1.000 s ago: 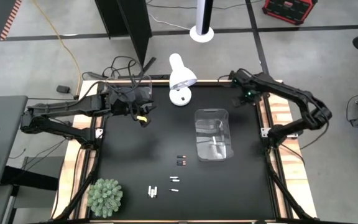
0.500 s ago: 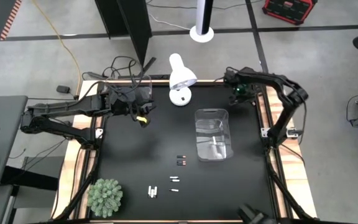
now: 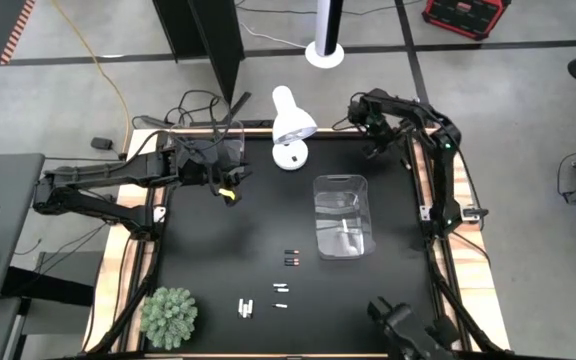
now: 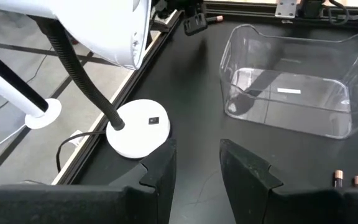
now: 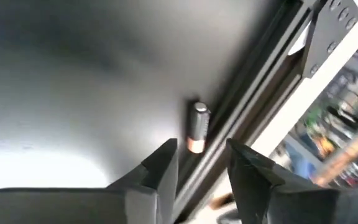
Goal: Sort batteries
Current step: Put the black battery into the top transparent bin
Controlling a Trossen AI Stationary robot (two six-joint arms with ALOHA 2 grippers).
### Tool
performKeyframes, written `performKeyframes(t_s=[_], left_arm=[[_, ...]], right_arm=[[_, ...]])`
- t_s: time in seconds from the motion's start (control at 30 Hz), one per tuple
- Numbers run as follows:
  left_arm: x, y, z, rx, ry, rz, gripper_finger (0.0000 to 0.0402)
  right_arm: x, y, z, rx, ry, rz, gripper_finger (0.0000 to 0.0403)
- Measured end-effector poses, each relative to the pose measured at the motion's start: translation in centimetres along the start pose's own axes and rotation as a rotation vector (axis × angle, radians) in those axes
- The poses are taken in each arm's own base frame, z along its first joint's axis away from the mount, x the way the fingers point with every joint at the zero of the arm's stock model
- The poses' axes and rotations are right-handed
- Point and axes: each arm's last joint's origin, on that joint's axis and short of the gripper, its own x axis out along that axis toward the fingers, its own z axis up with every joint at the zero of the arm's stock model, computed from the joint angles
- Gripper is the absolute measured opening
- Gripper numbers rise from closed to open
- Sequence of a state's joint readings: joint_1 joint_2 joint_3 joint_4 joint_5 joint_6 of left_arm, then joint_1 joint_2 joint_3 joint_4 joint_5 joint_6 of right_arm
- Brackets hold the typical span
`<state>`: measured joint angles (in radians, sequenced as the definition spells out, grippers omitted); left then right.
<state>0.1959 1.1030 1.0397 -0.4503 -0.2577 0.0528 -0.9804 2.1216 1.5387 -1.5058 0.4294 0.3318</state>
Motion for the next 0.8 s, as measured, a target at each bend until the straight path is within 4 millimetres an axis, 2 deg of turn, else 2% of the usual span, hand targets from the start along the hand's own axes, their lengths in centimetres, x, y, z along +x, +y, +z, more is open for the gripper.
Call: performKeyframes(t_s=[0.07,0.27,0.5,0.8], left_arm=[[0.0,0.0,0.0,0.0,0.0,-0.001,0.0116],[0.0,0.0,0.0,0.002,0.001,-0.002,0.0116],[0.0,-0.1,0.0,0.016,0.001,-0.018,0.0116],[0.0,-0.1,0.0,0.022,0.001,-0.017,0.0116]], right_arm=[[0.7,-0.2,0.8,-0.028,0.081,-0.016,0.0161],[3.0,0.2,2.5,-0.103,0.161,-0.001,0.0176],[4.7,0.0,3.2,-0.138,0.218,0.011,0.0184],[5.2,-0.3,3.3,-0.239,0.243,0.054,0.0177]])
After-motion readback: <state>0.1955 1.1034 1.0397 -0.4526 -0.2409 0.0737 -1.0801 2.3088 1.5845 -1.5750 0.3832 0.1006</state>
